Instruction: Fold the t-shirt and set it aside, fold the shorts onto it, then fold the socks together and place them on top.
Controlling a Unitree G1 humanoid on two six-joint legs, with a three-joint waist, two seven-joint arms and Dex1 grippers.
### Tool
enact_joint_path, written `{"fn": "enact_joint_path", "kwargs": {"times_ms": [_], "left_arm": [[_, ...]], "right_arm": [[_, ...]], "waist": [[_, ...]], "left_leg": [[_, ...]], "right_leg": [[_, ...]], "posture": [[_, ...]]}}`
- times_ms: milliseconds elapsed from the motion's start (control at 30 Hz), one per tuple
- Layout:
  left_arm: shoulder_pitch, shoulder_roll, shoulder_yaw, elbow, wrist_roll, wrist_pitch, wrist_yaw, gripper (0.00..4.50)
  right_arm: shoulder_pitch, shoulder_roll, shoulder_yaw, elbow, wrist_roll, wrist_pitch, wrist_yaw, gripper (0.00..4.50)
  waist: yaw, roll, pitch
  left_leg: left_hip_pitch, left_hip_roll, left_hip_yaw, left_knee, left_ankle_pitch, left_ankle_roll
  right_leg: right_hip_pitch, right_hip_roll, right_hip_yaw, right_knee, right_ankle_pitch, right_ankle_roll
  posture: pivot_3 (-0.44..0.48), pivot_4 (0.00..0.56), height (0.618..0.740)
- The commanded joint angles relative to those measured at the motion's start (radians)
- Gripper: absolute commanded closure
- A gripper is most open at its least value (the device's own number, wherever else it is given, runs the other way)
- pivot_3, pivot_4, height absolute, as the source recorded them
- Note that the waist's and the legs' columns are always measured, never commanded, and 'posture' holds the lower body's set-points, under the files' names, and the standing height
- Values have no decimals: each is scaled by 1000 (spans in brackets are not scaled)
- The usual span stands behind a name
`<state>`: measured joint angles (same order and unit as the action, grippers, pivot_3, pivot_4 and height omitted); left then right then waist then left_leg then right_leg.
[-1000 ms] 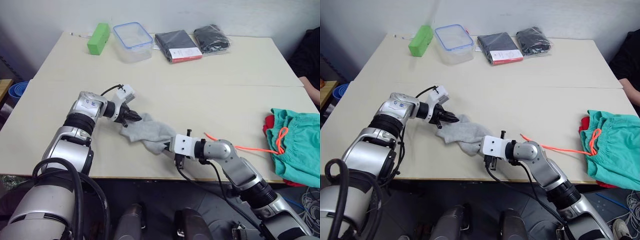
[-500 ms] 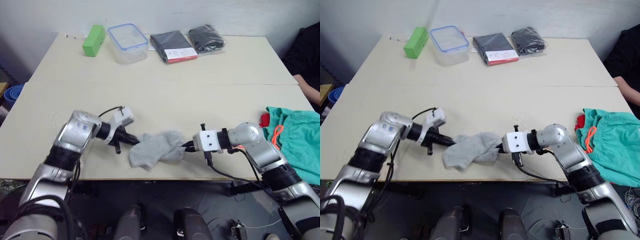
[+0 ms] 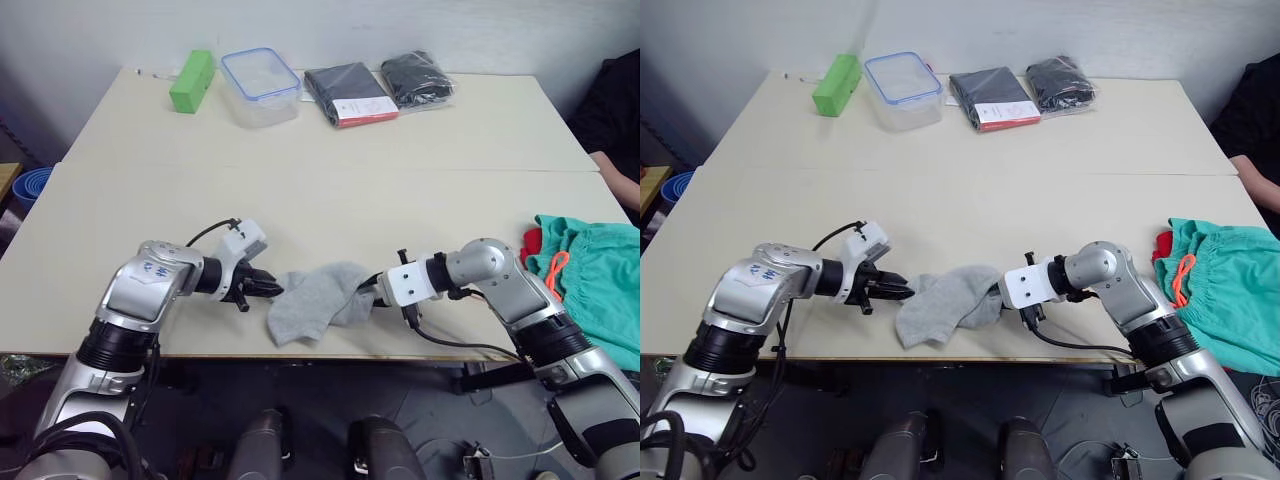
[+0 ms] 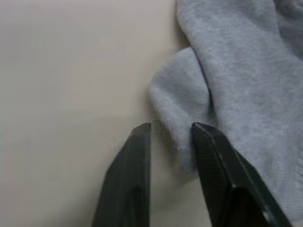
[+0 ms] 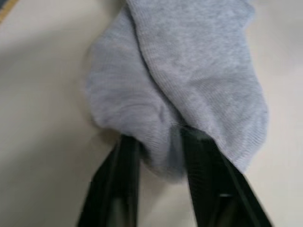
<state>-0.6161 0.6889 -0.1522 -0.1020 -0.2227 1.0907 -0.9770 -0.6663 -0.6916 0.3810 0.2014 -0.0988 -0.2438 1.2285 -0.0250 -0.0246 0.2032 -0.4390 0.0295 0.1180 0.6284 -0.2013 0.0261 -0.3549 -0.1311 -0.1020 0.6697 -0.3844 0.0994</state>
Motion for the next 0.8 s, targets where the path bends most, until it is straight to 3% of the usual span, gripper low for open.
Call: {"fn": "enact_joint_path", "kwargs": {"times_ms": [33,167,200,333,633,733,800], "left_arm": [[27,83,69,-79,-71,7,-49,1891],[71,178,115,-165,-173,34,-115,629],[82,192,116,-185,-193,48,-120,305],[145,211,97,-263,-245,77,-104,305],[168,84,29,-236,-255,106,51,305],[181,56,15,-234,-265,106,69,891],[194,51,8,-242,-271,108,75,1491]], "right_arm": [[42,-53,-74,-96,31,124,-4,1709],[55,-55,-143,-219,130,330,-3,333],[48,-53,-146,-231,136,352,-2,287],[-18,-28,-119,-188,99,330,-18,287],[-203,123,0,145,-24,154,-40,287],[-210,167,30,210,-37,123,-28,890],[-215,182,33,231,-38,115,-22,1551]], "waist": [[3,0,0],[0,0,0],[0,0,0],[-3,0,0],[-1,0,0],[1,0,0],[-2,0,0]], "left_leg": [[0,0,0,0,0,0],[-1,0,0,-1,0,0],[-1,0,0,-1,0,0],[0,0,0,-2,0,0],[-1,0,1,-2,0,-1],[-1,0,0,-2,0,0],[-1,0,0,-1,0,0]], "right_leg": [[0,0,0,0,0,0],[0,0,0,-3,0,0],[0,0,0,-3,0,0],[0,0,1,-4,0,0],[-1,0,1,-3,0,-1],[0,0,0,-2,0,-1],[0,0,0,-3,0,-1]], "posture": [[0,150,740],[0,150,740],[0,150,740],[0,150,740],[0,150,740],[0,150,740],[0,150,740]]}}
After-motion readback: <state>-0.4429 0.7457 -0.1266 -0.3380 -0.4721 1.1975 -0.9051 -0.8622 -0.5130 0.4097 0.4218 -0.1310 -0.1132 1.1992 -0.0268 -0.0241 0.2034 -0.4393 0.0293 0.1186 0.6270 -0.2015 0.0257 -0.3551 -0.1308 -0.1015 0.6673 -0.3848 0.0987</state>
